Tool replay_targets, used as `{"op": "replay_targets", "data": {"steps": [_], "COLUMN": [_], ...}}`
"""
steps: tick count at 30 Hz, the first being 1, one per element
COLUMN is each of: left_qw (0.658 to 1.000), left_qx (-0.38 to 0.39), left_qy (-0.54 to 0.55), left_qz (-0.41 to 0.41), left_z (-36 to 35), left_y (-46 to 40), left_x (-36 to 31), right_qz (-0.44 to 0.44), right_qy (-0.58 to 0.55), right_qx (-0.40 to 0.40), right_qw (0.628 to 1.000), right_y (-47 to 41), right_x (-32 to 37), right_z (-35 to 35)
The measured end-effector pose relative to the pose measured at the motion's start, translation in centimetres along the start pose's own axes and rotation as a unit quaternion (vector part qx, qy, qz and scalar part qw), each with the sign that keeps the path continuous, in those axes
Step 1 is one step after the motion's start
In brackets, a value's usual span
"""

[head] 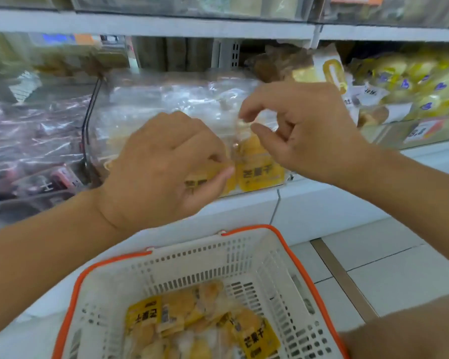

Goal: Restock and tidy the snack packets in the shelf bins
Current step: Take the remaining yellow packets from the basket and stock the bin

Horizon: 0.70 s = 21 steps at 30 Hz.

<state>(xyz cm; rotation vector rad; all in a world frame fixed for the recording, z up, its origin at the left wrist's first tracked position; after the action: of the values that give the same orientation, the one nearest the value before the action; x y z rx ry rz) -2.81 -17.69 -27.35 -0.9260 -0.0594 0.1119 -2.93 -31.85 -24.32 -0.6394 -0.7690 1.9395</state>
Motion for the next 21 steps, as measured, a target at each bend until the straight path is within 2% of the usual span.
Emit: {"op": "replay_targets", "data": {"steps": [1, 2, 3, 4, 5, 6, 7, 9, 11, 13, 15, 17, 18, 21], "left_qw": [0.998, 0.991, 0.97, 0.921, 0.849, 0.773, 0.71, 0.643, 0.6, 0.575, 0.586, 0.605, 0.599, 0.553], "left_qx": [0.043, 0.121, 0.237, 0.383, 0.516, 0.607, 0.648, 0.61, 0.524, 0.477, 0.458, 0.427, 0.41, 0.385], "left_qy": [0.036, 0.055, 0.054, 0.033, 0.006, -0.009, -0.005, 0.037, 0.087, 0.104, 0.085, 0.057, 0.056, 0.058], "left_qz": [-0.005, -0.001, 0.019, 0.059, 0.115, 0.187, 0.275, 0.461, 0.598, 0.657, 0.663, 0.669, 0.685, 0.737], "left_z": [-1.3, -3.7, -6.9, -10.5, -13.3, -15.1, -16.1, -17.3, -18.2, -18.7, -18.9, -19.1, -19.4, -20.4], "left_y": [1.4, 3.3, 6.0, 9.9, 14.7, 20.1, 25.0, 32.9, 39.5, 44.6, 47.6, 49.1, 49.5, 49.7], "left_x": [-0.9, -1.3, -1.4, -0.8, 0.2, 1.3, 2.2, 3.3, 2.9, 1.9, 1.7, 2.6, 3.1, 4.3], "right_qz": [0.029, 0.048, 0.052, 0.041, 0.021, -0.001, -0.024, -0.069, -0.141, -0.254, -0.338, -0.391, -0.42, -0.453], "right_qy": [-0.042, -0.077, -0.095, -0.105, -0.107, -0.106, -0.097, -0.071, -0.057, -0.051, -0.04, -0.019, -0.003, 0.015], "right_qx": [0.056, 0.128, 0.215, 0.313, 0.417, 0.515, 0.598, 0.705, 0.748, 0.751, 0.748, 0.73, 0.71, 0.659], "right_qw": [0.997, 0.988, 0.971, 0.943, 0.902, 0.85, 0.795, 0.703, 0.646, 0.608, 0.57, 0.56, 0.565, 0.6], "right_y": [1.3, 3.1, 5.8, 8.8, 12.6, 16.9, 21.2, 28.3, 33.6, 38.2, 42.0, 44.0, 44.5, 44.4], "right_x": [1.9, 3.6, 4.9, 6.0, 6.7, 7.1, 7.0, 6.8, 7.3, 8.1, 9.4, 10.1, 10.0, 9.8], "right_z": [-2.1, -4.9, -8.3, -11.6, -15.0, -18.0, -20.6, -24.2, -27.1, -29.3, -30.9, -32.3, -32.8, -33.9]}}
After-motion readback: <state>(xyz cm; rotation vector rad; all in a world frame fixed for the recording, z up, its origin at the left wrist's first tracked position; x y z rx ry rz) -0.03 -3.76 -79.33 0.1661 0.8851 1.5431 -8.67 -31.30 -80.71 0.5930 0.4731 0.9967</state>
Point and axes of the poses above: each hand's wrist, its own y-axis away from the middle knuckle, its own z-axis out of the back of the hand, x = y × z, the point moved 9 cm from there along -y, towards the middle knuckle, and after that the axes turned 15 degrees about y, right-handed, at the moved point
